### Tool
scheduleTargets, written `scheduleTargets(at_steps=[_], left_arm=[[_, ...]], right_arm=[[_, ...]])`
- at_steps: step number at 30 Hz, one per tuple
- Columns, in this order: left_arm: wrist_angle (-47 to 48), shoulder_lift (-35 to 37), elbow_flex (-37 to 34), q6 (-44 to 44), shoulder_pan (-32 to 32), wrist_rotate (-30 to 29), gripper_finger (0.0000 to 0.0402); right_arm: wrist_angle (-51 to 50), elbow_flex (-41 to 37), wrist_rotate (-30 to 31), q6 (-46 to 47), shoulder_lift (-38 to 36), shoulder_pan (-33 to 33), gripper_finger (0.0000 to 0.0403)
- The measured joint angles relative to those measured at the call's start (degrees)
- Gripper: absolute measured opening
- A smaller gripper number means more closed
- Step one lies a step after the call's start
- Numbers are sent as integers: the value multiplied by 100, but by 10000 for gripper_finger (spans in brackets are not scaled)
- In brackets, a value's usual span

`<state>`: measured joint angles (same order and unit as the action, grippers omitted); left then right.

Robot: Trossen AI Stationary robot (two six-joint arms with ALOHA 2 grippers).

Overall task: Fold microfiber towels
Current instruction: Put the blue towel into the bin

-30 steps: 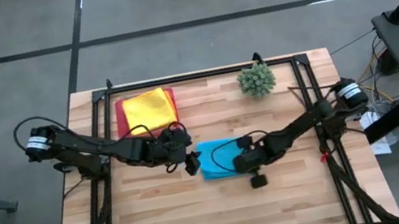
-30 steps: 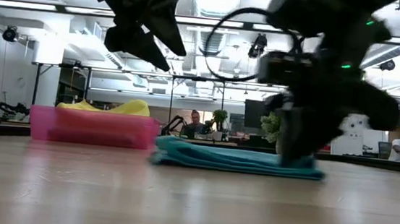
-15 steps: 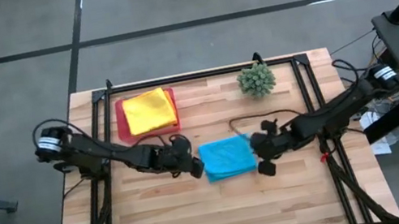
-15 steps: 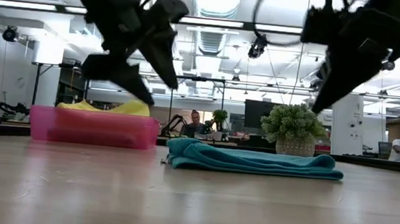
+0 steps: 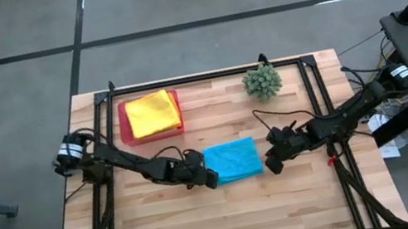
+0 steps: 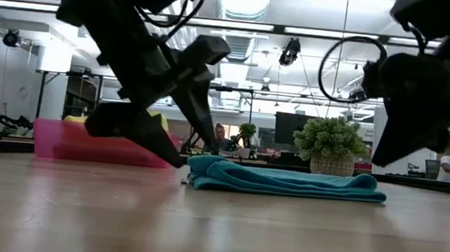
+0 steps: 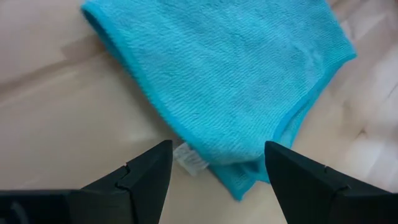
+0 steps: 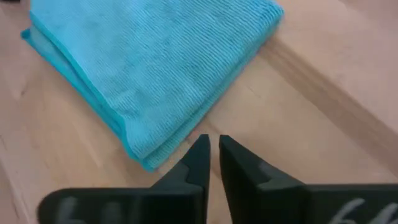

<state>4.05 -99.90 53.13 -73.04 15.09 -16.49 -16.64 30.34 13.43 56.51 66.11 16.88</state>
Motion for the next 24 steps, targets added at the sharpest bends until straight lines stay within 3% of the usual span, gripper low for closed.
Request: scheduleTargets(at_steps=[12, 18, 24], left_arm=[[-480, -403, 30, -60, -59, 2, 239], [-959, -574, 35, -15, -126, 7, 239], [-1008, -572, 8, 64, -185, 20, 239]], right_arm=[[1457, -543, 368, 365, 196, -4, 164], [2014, -602, 466, 399, 648, -103, 232], [2955, -598, 459, 273, 1209, -312, 276]])
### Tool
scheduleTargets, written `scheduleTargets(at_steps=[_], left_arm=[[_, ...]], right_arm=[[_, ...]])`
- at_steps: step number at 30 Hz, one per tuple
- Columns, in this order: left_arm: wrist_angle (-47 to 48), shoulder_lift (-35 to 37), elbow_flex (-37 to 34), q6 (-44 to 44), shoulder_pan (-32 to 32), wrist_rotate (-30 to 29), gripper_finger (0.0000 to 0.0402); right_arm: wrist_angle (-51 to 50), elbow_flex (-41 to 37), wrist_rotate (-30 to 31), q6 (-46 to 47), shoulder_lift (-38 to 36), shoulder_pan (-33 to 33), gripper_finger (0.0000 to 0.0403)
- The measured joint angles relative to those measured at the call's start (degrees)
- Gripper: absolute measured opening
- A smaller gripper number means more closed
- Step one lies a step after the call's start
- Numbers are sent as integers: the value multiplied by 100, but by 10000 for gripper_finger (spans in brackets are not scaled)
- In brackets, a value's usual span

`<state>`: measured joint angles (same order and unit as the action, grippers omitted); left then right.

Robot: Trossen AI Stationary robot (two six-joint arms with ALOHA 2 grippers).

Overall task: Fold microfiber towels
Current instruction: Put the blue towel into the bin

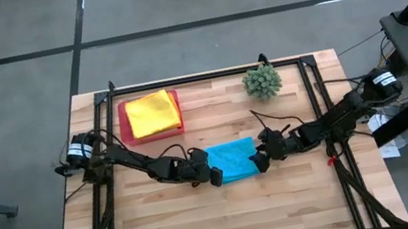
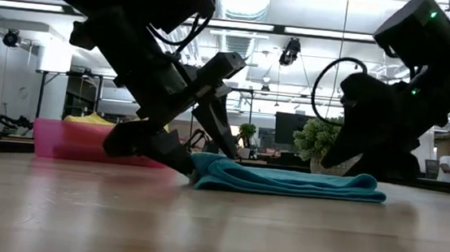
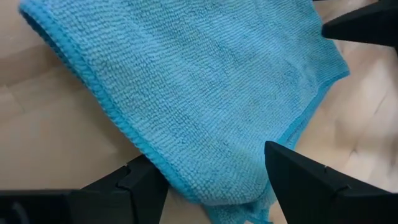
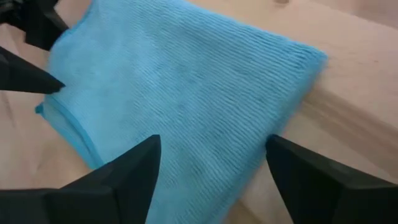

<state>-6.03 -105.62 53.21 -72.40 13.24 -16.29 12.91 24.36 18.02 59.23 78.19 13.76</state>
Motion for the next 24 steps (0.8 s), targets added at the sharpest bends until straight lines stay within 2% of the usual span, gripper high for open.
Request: scheduleTargets(at_steps=[6, 11, 15, 24], left_arm=[[-71, 0, -13, 156, -20, -34, 239], [-93, -2, -15, 312, -66, -72, 221], [-94, -2, -20, 430, -83, -74, 171], [-109, -2, -14, 861, -88, -224, 15]], right_arm=[[1013, 4, -203, -54, 624, -143, 277], [1667, 41, -238, -95, 1004, -199, 236], [1644, 111, -253, -150, 1127, -208, 178], [1680, 194, -376, -559, 969, -208, 29]])
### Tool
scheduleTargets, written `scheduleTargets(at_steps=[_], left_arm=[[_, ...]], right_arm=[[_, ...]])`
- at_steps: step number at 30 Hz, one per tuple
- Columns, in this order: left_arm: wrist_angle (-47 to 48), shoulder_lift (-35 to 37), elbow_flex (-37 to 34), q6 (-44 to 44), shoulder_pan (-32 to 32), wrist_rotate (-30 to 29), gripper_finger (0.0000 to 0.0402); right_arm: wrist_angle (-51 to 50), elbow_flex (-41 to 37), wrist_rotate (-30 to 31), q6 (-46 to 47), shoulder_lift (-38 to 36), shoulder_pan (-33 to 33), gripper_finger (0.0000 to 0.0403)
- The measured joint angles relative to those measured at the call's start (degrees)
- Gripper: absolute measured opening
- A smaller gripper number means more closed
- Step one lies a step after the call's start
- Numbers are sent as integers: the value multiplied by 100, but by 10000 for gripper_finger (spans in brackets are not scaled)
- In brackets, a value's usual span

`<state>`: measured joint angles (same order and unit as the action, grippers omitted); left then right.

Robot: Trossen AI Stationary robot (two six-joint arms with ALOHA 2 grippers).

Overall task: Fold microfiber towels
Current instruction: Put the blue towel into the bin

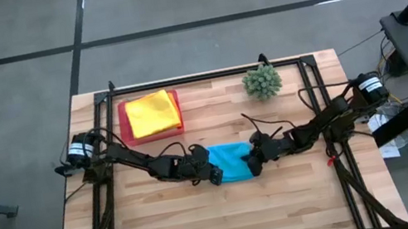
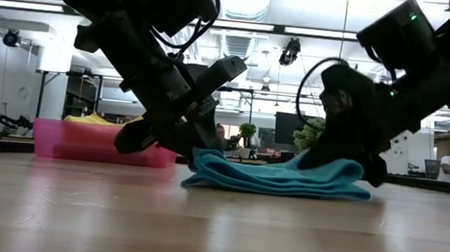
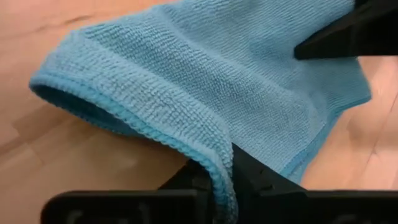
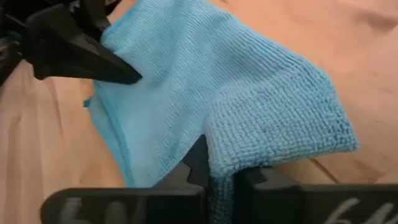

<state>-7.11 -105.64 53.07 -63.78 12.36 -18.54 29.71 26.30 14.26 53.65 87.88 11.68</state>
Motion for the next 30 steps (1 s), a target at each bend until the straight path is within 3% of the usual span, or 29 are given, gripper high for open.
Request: scheduleTargets(at_steps=[12, 22, 30], left_arm=[[558, 617, 30, 593, -21, -377, 2], [2458, 2027, 34, 927, -95, -1266, 2], [3363, 3115, 21, 1469, -290, -1722, 2]], right_arm=[[-548, 578, 33, -970, -459, -282, 12], [-1372, 2033, -273, -2540, -455, -1011, 12], [-1807, 3445, -562, -3662, 185, -1467, 11]])
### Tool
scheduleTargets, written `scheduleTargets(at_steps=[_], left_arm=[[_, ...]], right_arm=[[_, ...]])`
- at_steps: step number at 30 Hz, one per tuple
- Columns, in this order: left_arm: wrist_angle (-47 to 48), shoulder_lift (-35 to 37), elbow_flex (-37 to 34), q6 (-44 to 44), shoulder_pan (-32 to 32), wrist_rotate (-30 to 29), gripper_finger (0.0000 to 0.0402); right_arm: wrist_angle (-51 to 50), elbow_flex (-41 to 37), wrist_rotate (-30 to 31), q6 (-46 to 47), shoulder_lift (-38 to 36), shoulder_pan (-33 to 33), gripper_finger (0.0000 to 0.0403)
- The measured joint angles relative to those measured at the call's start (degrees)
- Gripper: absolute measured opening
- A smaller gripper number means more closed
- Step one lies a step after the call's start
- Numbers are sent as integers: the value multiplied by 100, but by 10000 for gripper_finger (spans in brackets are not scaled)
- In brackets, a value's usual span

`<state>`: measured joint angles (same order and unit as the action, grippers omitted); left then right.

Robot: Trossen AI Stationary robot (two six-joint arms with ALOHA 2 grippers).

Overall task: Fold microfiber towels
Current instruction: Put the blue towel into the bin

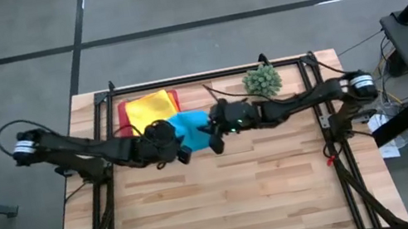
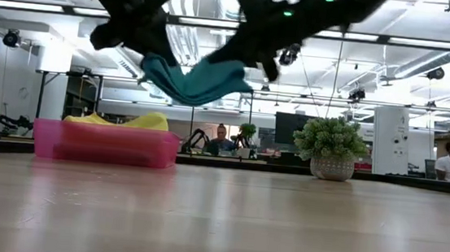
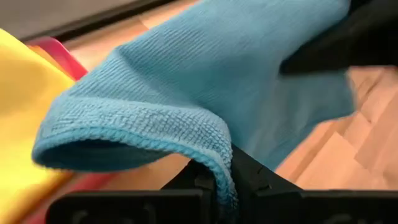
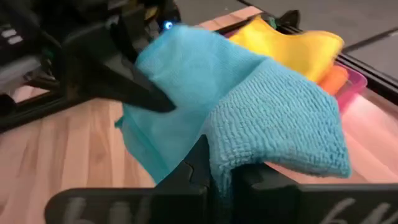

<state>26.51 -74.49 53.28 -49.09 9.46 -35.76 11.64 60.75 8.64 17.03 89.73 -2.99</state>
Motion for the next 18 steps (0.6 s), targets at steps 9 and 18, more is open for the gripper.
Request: scheduleTargets(at_steps=[9, 18], left_arm=[[962, 634, 0, 336, -403, -90, 1], [2082, 863, -13, 473, -1109, -261, 1]], right_arm=[[-437, 1591, -160, -695, 1193, -369, 11], [-553, 2815, -167, -1090, 2187, -769, 11]])
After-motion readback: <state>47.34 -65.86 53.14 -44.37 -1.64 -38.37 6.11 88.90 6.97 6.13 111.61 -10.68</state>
